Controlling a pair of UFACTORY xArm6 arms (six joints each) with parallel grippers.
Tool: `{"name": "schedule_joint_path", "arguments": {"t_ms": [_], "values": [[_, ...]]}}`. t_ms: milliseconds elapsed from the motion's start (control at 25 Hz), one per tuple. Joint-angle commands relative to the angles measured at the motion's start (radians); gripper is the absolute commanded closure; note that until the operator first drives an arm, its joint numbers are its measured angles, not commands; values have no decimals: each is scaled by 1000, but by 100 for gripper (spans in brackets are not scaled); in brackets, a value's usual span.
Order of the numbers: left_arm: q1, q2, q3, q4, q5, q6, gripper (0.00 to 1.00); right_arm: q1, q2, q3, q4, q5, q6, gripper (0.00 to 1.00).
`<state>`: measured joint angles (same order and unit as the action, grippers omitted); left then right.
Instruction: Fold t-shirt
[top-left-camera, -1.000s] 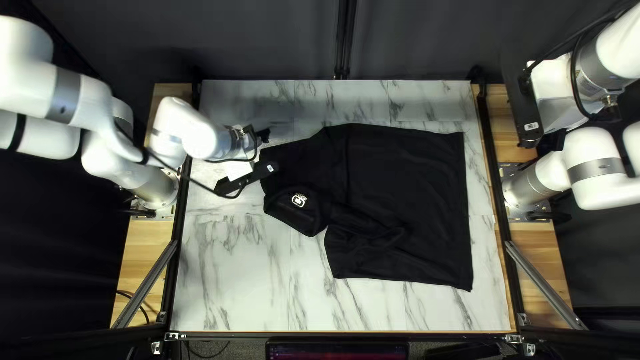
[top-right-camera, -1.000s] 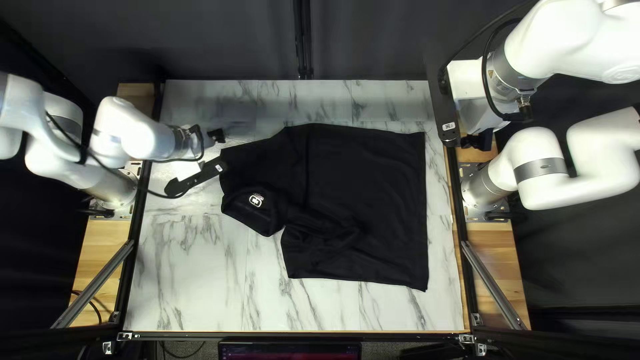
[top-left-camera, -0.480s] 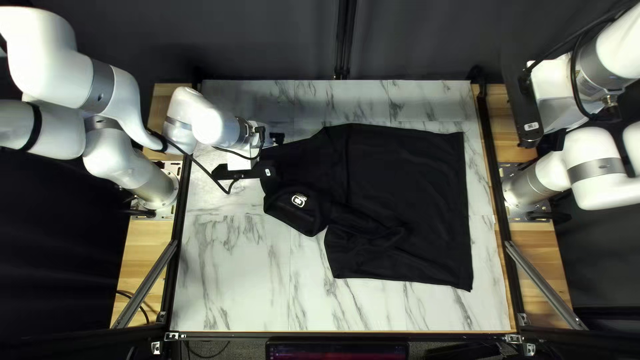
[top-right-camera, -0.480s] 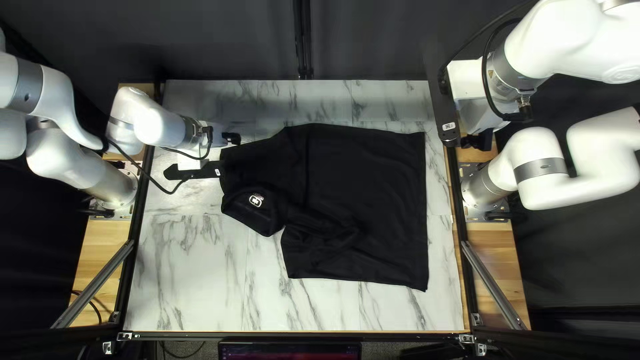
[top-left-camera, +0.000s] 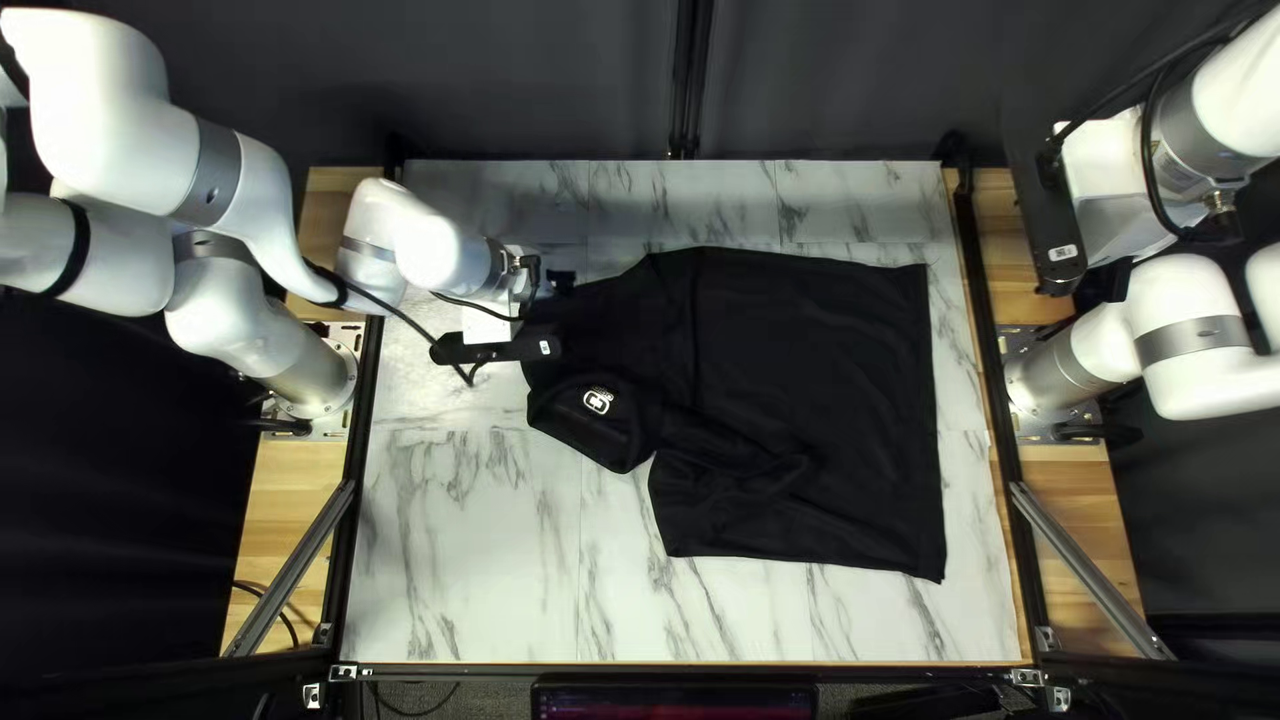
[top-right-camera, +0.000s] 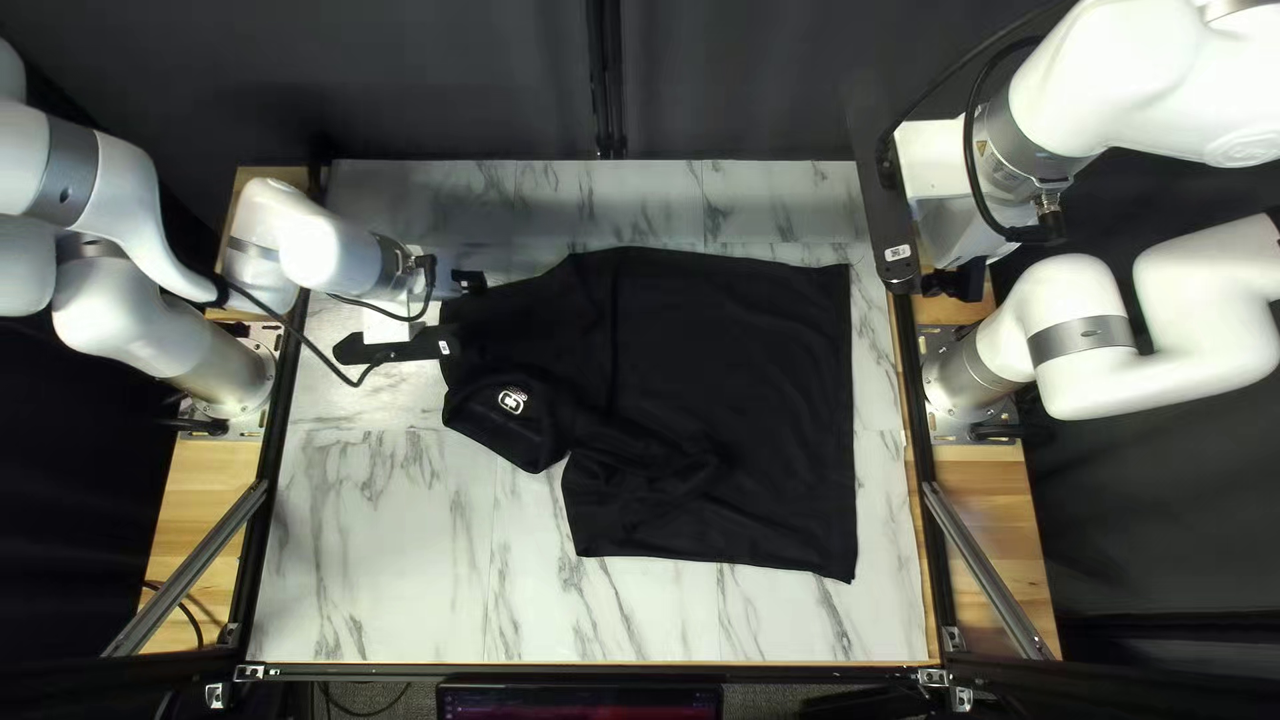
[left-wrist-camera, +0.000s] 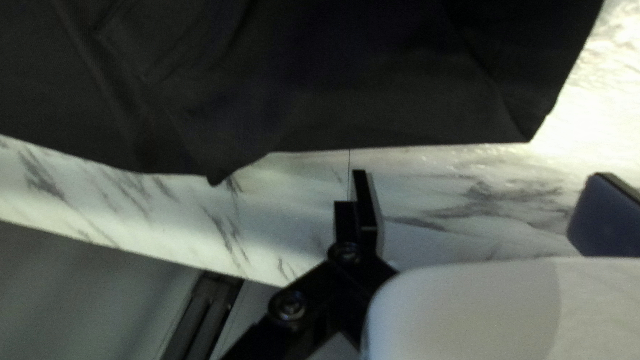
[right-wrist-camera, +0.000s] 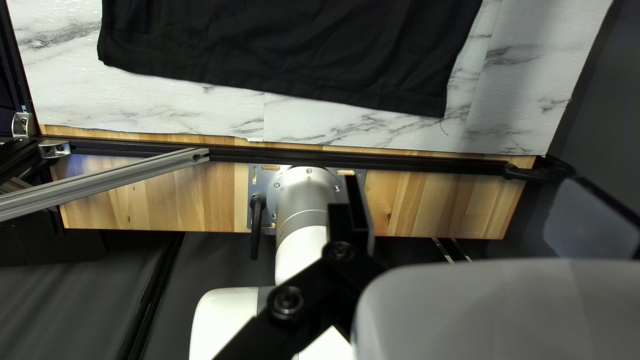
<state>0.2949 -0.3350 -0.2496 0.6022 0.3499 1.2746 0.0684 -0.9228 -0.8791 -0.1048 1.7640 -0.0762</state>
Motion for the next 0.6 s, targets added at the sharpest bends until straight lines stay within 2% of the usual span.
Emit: {"name": "schedule_joint_path", "arguments": {"t_ms": [40,120,160,600], "values": [[-98,-11,-63,-231,118,68,0,0,0,0,0,0,0,0],[-175,-48,-122,-312,201,-19,0,0,0,0,0,0,0,0],[-211,-66,-150,-316,230,-95,0,0,0,0,0,0,0,0],[-211,-66,-150,-316,230,-95,0,0,0,0,0,0,0,0]]}}
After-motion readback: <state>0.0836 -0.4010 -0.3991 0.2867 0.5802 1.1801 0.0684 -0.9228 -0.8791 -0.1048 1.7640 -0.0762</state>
